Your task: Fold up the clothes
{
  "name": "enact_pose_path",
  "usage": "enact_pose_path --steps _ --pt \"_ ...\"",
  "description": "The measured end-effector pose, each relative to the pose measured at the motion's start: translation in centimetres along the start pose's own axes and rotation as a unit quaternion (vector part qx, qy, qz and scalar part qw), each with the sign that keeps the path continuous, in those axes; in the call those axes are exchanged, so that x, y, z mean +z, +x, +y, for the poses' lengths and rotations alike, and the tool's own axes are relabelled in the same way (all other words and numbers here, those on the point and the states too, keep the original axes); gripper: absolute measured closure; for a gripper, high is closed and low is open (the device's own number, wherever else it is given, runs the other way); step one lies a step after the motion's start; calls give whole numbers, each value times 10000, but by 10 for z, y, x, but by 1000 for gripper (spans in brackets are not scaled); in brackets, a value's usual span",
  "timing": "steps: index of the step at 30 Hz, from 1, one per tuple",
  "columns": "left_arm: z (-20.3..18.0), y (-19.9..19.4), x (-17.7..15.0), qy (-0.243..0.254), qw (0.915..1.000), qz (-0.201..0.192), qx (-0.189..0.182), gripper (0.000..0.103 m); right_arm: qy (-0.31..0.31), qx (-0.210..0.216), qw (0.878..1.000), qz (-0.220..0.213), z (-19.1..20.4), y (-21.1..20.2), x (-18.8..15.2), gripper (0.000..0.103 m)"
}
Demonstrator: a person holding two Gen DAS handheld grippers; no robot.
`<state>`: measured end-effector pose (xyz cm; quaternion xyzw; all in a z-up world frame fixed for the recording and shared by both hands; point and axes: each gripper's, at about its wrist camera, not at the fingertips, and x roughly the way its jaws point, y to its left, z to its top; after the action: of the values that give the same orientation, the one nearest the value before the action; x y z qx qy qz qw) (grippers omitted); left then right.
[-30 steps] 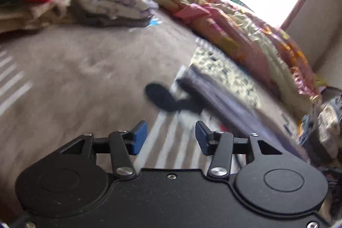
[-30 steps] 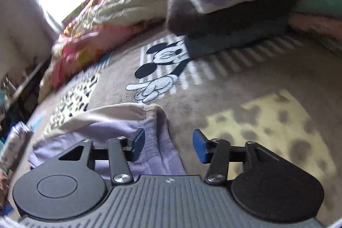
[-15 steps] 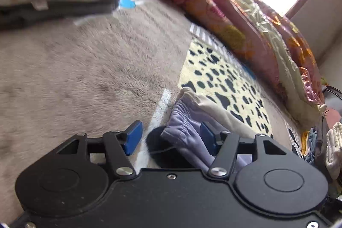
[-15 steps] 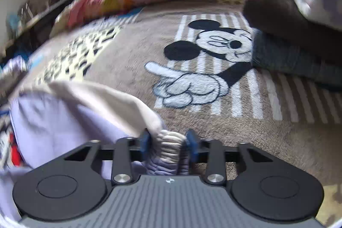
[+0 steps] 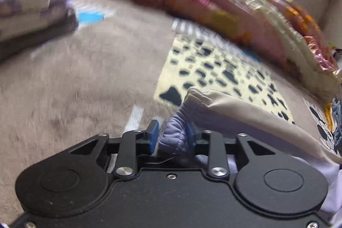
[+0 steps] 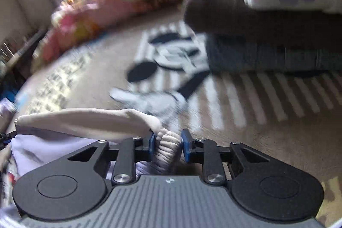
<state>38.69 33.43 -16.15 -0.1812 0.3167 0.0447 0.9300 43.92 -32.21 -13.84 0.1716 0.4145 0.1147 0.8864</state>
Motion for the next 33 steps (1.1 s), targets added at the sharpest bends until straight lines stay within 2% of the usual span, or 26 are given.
enact_pose_path --steps 1,2,3,5,8,9,11,15,20,22,26,27,30,33 --pt "-2 -4 2 53 9999 -15 93 66 138 61 9999 -8 -4 0 0 70" --pt "-5 -9 2 183 9995 -81 234 55 252 110 9996 -50 -5 -3 0 65" --pt "-5 -14 0 300 9989 -116 339 53 216 65 9997 -105 -5 -8 -2 55" --pt "-4 -23 -3 477 9974 -185 512 50 130 -27 9997 -210 -2 -18 -6 45" --pt "4 -34 -4 252 9987 -153 410 50 1 -53 9997 -255 -1 -40 -18 44" --pt "6 -38 -5 202 9990 -139 383 50 46 -17 9996 -275 -2 -49 -25 39" --pt "9 -48 -5 76 9994 -145 310 50 205 123 9993 -297 -7 -63 -44 36" --pt "7 -81 -13 -190 9996 -179 71 48 601 324 9973 -269 -16 -89 -90 35" --pt "3 -137 -45 -461 9987 -83 -216 43 1129 600 9904 -519 -22 -110 -135 35" --pt "5 -165 -64 -540 9983 -83 -220 43 1420 701 9854 -626 -24 -112 -143 36" --pt "22 -218 -113 -808 9967 -76 -46 41 1733 697 9787 -856 -26 -113 -155 48" --pt "28 -229 -125 -922 9957 -50 -30 40 1804 711 9770 -889 -26 -113 -157 49" --pt "48 -251 -162 -1332 9910 110 -82 38 2037 887 9711 -867 -24 -114 -160 49" --pt "58 -261 -185 -1675 9854 209 -234 38 1969 897 9728 -830 -15 -113 -161 49"
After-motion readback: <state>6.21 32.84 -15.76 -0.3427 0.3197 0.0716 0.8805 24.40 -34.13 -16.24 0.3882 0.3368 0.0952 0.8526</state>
